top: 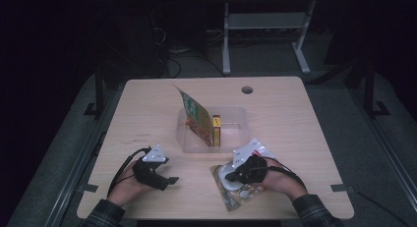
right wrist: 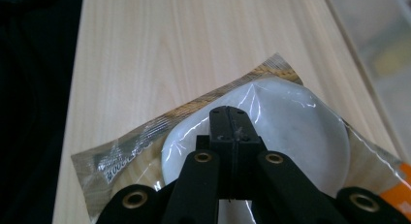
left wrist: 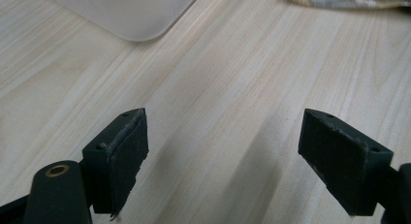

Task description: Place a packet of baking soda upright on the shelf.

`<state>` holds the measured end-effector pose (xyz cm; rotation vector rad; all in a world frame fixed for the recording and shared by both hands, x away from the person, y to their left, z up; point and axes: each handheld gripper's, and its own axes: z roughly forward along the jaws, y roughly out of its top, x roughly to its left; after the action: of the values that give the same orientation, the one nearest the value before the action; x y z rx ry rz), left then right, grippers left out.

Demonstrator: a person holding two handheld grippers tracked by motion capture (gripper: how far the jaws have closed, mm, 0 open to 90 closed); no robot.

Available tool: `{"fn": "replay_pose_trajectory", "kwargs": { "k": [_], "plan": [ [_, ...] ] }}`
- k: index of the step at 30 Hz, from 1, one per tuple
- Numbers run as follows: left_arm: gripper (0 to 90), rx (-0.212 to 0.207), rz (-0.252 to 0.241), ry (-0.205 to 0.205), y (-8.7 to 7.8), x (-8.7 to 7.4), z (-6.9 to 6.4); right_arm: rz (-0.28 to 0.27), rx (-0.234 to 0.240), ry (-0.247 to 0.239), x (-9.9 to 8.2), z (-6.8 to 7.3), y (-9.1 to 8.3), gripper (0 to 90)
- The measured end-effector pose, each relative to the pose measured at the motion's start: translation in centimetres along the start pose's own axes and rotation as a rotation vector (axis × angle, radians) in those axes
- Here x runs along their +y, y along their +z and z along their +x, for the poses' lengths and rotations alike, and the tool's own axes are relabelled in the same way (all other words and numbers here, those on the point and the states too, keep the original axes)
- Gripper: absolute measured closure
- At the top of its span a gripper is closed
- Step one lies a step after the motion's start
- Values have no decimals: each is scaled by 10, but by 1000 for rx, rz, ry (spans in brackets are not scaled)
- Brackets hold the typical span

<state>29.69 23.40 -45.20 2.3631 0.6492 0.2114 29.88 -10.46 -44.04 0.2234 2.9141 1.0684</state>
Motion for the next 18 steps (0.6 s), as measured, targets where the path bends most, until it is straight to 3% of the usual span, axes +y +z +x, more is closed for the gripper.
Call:
{"fn": "replay_pose_trajectory", "kwargs": {
  "k": [6, 9, 11, 14, 16, 17, 18],
  "plan": [
    [176, -12, -11, 2, 0, 1, -2, -3, 55, -57, 16, 16, 14, 898],
    [176, -29, -16, 19, 2, 5, -5, -7, 57, -65, 17, 19, 15, 896],
    [175, -43, -32, 26, 5, 9, -10, -12, 45, -49, 16, 18, 12, 872],
    [179, -78, -81, 23, 6, 19, -17, -73, 15, 1, 10, 14, 1, 818],
    [200, -99, -107, 24, 7, 25, -20, -80, 6, 29, 8, 14, -3, 791],
    [205, -114, -125, 20, 9, 30, -23, -95, -22, 91, 2, 14, -11, 721],
    [209, -122, -124, 31, 11, 34, -24, -103, -32, 117, -1, 14, -14, 705]
  ]
}}
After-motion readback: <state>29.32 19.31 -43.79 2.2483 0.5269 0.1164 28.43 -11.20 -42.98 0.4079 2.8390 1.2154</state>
